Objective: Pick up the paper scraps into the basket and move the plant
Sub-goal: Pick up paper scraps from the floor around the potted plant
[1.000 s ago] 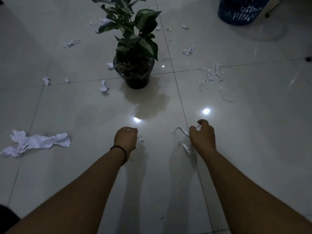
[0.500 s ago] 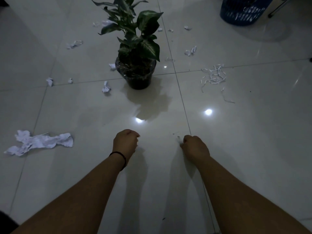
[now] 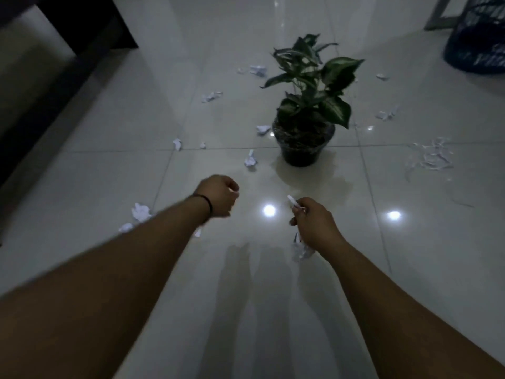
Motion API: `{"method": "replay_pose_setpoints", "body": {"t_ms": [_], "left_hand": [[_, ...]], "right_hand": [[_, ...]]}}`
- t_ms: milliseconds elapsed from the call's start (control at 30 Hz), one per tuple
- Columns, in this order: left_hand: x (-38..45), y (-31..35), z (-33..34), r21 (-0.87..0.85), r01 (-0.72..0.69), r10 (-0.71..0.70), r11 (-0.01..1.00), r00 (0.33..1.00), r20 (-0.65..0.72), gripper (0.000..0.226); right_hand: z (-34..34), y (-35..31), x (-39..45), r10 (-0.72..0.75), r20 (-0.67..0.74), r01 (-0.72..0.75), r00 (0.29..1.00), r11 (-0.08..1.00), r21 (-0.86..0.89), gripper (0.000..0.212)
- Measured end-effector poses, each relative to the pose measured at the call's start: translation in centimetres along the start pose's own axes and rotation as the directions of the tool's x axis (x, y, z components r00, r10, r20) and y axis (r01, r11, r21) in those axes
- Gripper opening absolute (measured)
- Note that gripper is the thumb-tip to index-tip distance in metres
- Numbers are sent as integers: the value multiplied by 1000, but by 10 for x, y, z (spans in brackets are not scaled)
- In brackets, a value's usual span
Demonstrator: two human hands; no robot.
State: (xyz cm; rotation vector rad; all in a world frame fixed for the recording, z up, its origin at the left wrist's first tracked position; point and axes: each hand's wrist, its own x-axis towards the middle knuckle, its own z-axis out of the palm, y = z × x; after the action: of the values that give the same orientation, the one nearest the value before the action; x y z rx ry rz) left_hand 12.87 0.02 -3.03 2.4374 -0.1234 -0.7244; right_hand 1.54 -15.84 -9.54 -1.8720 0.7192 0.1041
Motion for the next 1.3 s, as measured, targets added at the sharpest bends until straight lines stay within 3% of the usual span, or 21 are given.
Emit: {"method": "replay_pose_setpoints", "body": {"t_ms": [133, 233, 300, 367, 467, 600, 733, 800, 867, 967, 1067, 1133, 1200, 1300], "left_hand": [[6, -25, -95, 303, 13, -21, 953, 999, 24, 19], [15, -61, -139, 527, -2, 48, 850, 996, -73, 38], [21, -89, -149, 580, 12, 86, 815, 986, -141, 54], [27, -121, -148, 589, -1, 113, 808, 982, -154, 51], [37, -175, -129, 599, -79, 152, 797, 986, -72, 33], [57, -224, -106, 623, -206, 173, 755, 978, 115, 51], [74, -234, -90, 721, -297, 178, 626, 955, 238, 69], [78, -242, -82, 740, -305, 117, 600, 948, 296, 68], [82, -246, -78, 737, -304, 117, 603, 948, 294, 54], [81, -242, -78, 706, -315, 206, 634, 949, 238, 33], [78, -241, -88, 523, -226, 252, 822, 968, 22, 38], [78, -237, -100, 324, -113, 156, 939, 981, -111, 35], [80, -234, -114, 116, 1, 14, 993, 991, -131, 29], [81, -224, -137, -289, 133, -177, 948, 975, -133, 33]], "right_hand": [[52, -31, 3, -73, 77, 81, 994, 992, -99, 21], [84, -48, -1, -179, 90, 194, 980, 961, -199, 25], [100, -55, -3, -195, 101, 213, 975, 954, -211, 27], [114, -59, -4, -201, 109, 223, 974, 935, -275, 31], [133, -56, -4, -241, 107, 263, 965, 883, -389, 32], [157, -50, -1, -240, 104, 261, 965, 861, -437, 32], [171, -51, 4, -214, 107, 240, 971, 853, -464, 29], [178, -55, 6, -206, 116, 237, 972, 848, -474, 28], [183, -60, 11, -201, 109, 229, 973, 847, -479, 28], [188, -67, 17, -199, 101, 223, 975, 841, -492, 27], [189, -77, 22, -188, 97, 212, 977, 848, -486, 28], [188, -83, 23, -180, 89, 200, 980, 858, -474, 29], [186, -92, 24, -159, 87, 182, 983, 873, -452, 32], [179, -112, 22, -105, 86, 130, 991, 919, -372, 36]]}}
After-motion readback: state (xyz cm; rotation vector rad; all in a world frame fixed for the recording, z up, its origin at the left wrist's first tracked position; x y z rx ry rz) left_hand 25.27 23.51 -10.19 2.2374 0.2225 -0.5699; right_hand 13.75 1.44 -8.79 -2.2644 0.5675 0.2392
